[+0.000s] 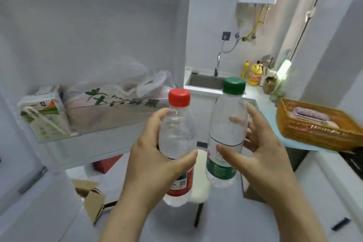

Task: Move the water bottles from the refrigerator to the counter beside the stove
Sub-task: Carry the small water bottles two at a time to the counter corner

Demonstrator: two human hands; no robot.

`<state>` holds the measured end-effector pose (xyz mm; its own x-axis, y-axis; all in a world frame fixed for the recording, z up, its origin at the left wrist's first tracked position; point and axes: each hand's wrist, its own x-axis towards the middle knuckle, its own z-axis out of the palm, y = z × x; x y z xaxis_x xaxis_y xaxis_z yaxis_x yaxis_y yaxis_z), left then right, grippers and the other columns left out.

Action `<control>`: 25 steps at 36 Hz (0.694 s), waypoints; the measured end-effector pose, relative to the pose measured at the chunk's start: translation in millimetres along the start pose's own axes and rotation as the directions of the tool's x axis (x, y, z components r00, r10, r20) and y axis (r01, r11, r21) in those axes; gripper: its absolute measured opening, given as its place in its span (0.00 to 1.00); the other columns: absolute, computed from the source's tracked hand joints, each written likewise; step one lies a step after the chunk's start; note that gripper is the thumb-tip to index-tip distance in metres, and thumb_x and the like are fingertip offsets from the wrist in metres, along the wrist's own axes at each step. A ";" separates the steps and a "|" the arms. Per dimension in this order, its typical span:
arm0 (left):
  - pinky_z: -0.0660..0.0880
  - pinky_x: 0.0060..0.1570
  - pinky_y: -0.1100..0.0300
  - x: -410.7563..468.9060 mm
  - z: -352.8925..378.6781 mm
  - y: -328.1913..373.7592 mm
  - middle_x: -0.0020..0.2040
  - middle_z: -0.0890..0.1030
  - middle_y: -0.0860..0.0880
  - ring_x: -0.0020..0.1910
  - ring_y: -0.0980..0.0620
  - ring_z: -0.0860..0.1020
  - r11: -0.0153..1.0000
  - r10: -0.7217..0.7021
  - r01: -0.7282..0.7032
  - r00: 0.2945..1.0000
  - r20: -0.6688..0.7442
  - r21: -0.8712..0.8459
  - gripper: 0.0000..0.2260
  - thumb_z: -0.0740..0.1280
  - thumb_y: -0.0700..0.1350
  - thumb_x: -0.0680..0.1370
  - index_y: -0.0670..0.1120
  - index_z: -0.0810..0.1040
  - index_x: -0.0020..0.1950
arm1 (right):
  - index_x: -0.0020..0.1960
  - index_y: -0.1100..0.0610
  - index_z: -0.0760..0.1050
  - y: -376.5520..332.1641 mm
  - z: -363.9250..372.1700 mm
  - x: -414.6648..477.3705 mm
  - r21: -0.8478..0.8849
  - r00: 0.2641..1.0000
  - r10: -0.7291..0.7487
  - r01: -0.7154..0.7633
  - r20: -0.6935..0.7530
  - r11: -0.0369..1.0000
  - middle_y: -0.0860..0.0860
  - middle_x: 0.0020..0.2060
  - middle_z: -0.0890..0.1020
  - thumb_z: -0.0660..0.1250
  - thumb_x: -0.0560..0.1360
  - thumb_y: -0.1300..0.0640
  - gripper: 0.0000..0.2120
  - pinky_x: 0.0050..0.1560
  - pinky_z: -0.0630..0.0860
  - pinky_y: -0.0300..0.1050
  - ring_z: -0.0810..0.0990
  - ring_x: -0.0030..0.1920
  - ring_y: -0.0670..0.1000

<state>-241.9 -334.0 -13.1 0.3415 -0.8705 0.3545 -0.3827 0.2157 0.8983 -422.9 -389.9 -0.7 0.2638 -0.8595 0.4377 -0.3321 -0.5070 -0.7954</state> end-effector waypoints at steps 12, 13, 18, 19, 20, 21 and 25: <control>0.74 0.43 0.65 1.2 128.0 38.3 0.50 0.80 0.65 0.49 0.64 0.79 0.985 0.146 -0.106 0.934 0.327 -0.137 0.31 0.78 0.49 0.61 0.68 0.69 0.58 | 0.69 0.29 0.58 32.1 -114.7 -50.6 -0.084 0.935 0.193 -0.227 -0.299 0.970 0.29 0.55 0.74 0.76 0.66 0.57 0.43 0.45 0.68 0.25 0.71 0.51 0.27; 0.75 0.45 0.64 2.3 138.0 40.6 0.51 0.79 0.65 0.50 0.63 0.79 0.983 0.159 -0.114 0.923 0.349 -0.146 0.32 0.78 0.50 0.61 0.68 0.69 0.59 | 0.68 0.29 0.59 34.7 -122.4 -54.0 -0.088 0.923 0.200 -0.241 -0.328 0.967 0.29 0.54 0.75 0.76 0.66 0.57 0.43 0.44 0.69 0.24 0.72 0.51 0.27; 0.78 0.47 0.61 12.2 188.5 49.6 0.52 0.79 0.64 0.52 0.60 0.79 0.965 0.237 -0.150 0.852 0.467 -0.216 0.33 0.78 0.50 0.60 0.68 0.68 0.60 | 0.65 0.27 0.62 44.5 -156.7 -64.8 -0.121 0.866 0.223 -0.306 -0.447 0.945 0.23 0.50 0.75 0.76 0.65 0.59 0.41 0.38 0.71 0.20 0.73 0.50 0.24; 0.76 0.44 0.67 14.6 195.2 50.3 0.52 0.79 0.66 0.52 0.63 0.78 0.958 0.261 -0.162 0.834 0.486 -0.236 0.33 0.79 0.49 0.62 0.70 0.68 0.58 | 0.64 0.26 0.62 46.1 -160.6 -65.6 -0.134 0.856 0.224 -0.318 -0.465 0.938 0.23 0.51 0.75 0.76 0.65 0.59 0.41 0.38 0.71 0.20 0.73 0.51 0.25; 0.73 0.40 0.72 17.1 208.2 52.4 0.52 0.78 0.68 0.52 0.66 0.77 0.947 0.296 -0.177 0.803 0.518 -0.267 0.33 0.79 0.48 0.62 0.72 0.67 0.57 | 0.64 0.27 0.62 48.9 -167.7 -68.9 -0.149 0.832 0.224 -0.340 -0.507 0.928 0.24 0.52 0.75 0.76 0.65 0.59 0.40 0.40 0.72 0.22 0.74 0.52 0.27; 0.72 0.36 0.75 19.1 218.3 54.0 0.52 0.77 0.70 0.52 0.69 0.76 0.940 0.318 -0.185 0.780 0.539 -0.286 0.33 0.79 0.48 0.62 0.73 0.67 0.57 | 0.65 0.27 0.62 50.2 -172.7 -71.0 -0.160 0.814 0.223 -0.357 -0.536 0.920 0.27 0.53 0.76 0.76 0.65 0.58 0.40 0.42 0.73 0.24 0.75 0.53 0.30; 0.70 0.34 0.76 29.1 249.8 63.5 0.51 0.75 0.72 0.51 0.71 0.75 0.911 0.392 -0.213 0.707 0.588 -0.352 0.35 0.78 0.45 0.63 0.73 0.65 0.57 | 0.63 0.26 0.63 52.4 -189.6 -74.4 -0.170 0.752 0.230 -0.413 -0.618 0.895 0.29 0.53 0.77 0.76 0.66 0.58 0.39 0.52 0.73 0.34 0.77 0.55 0.34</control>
<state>-470.7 -456.2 -10.6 -0.4136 -0.7912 0.4504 -0.1190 0.5375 0.8348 -631.6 -364.7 4.6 -0.4374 -0.8027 0.4054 -0.5597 -0.1099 -0.8214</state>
